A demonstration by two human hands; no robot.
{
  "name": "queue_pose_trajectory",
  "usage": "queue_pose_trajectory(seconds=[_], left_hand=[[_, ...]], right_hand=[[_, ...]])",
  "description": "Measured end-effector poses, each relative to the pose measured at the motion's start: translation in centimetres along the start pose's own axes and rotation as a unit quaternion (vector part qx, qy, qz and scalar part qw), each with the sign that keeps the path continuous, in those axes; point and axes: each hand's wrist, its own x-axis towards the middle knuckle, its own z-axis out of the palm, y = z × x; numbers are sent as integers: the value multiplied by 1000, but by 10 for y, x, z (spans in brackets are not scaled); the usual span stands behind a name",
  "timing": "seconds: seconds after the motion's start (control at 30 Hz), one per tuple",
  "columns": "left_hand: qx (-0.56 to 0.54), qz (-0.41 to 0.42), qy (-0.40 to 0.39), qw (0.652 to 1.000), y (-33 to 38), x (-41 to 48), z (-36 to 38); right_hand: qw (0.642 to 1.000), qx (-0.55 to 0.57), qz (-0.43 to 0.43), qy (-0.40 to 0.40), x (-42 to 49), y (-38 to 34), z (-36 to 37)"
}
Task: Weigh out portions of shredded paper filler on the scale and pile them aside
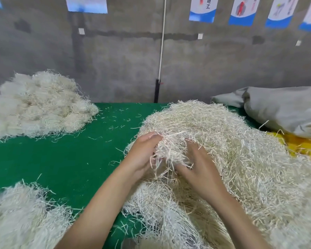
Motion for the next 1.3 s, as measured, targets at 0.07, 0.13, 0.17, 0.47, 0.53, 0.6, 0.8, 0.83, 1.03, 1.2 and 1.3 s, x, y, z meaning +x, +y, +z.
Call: queue_pose_trajectory(seconds=[0.07, 0.13, 0.17, 0.47, 0.53, 0.6, 0.8, 0.83, 1.03, 1.2, 1.3], left_hand=[[25, 0, -9, 1000, 0, -2, -1], [43, 7, -15, 999, 1, -4, -3], [50, 14, -17, 999, 3, -4, -6], [22, 24, 42, 999, 15, -3, -50], [0, 28, 76, 997, 16, -3, -55], [-33, 37, 115, 992, 16, -2, -59], [-111, 79, 204, 969, 17, -3, -75], [-100, 81, 193, 973, 17, -4, -75], [-46, 71, 102, 991, 24, -13, -63], [-50, 61, 33, 996, 32, -24, -61], [17, 68, 22, 997, 33, -29, -68]], right_hand=[[1000, -16, 4, 0, -2, 2, 1], [999, -47, 16, 5, -2, 7, 3], [998, -59, 29, 7, -1, 11, 4], [976, -158, 128, -73, -13, 53, 13], [976, -164, 127, -71, -14, 52, 8], [975, -169, 121, -81, -12, 47, 1], [957, -187, 123, -187, -17, 15, -38], [955, -187, 117, -197, -20, 5, -47], [995, -78, -56, 35, -8, -67, -78], [976, 84, -79, -183, 42, -75, 3], [983, 99, 13, -156, 50, -44, 44]])
